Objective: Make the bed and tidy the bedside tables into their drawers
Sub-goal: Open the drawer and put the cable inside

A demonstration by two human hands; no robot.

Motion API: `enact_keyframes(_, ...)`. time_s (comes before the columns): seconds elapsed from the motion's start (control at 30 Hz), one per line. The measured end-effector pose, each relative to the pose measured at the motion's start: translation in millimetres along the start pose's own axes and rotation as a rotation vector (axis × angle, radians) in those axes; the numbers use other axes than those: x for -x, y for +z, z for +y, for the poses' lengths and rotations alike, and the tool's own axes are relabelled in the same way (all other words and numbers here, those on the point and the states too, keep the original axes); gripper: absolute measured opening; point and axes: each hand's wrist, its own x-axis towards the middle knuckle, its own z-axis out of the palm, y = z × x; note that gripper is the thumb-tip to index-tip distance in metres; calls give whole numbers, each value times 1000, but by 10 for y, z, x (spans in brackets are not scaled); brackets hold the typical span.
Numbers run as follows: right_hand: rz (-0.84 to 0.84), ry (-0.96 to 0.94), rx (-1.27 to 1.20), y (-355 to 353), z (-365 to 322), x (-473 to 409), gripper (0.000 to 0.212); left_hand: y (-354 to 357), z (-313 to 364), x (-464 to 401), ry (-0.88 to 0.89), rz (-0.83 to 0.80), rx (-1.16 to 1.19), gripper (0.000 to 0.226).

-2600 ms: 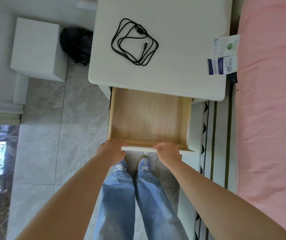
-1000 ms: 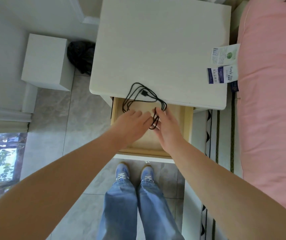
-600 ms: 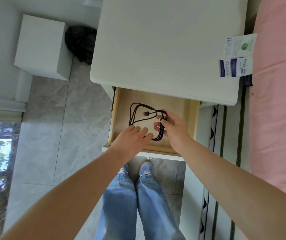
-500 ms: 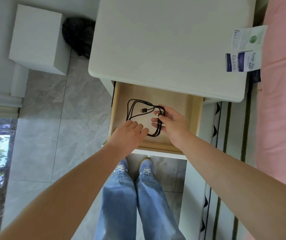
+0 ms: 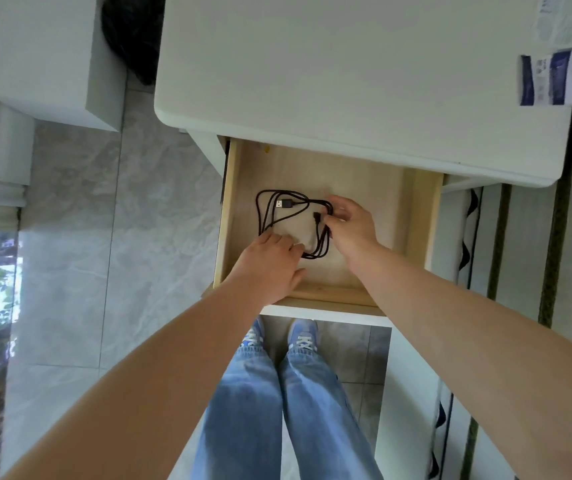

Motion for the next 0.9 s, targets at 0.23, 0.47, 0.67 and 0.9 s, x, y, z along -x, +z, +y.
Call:
enact_keyframes(0.23,174,31,-101,-117,-3,539,43,-165,223,158,-198,46,365,47)
enact_keyframes(0.47,259,322,-495,-221,90,1286,27,-510,690,558,-489,299,753,7)
enact_keyframes(0.67,473,629,-624,-319,223,1504,34,-484,963,790,-841,183,1113,32)
enact_keyframes(0.9,486,812,-717,-222,201,1511,16,-451,931,796,-1128,-153,1463,35)
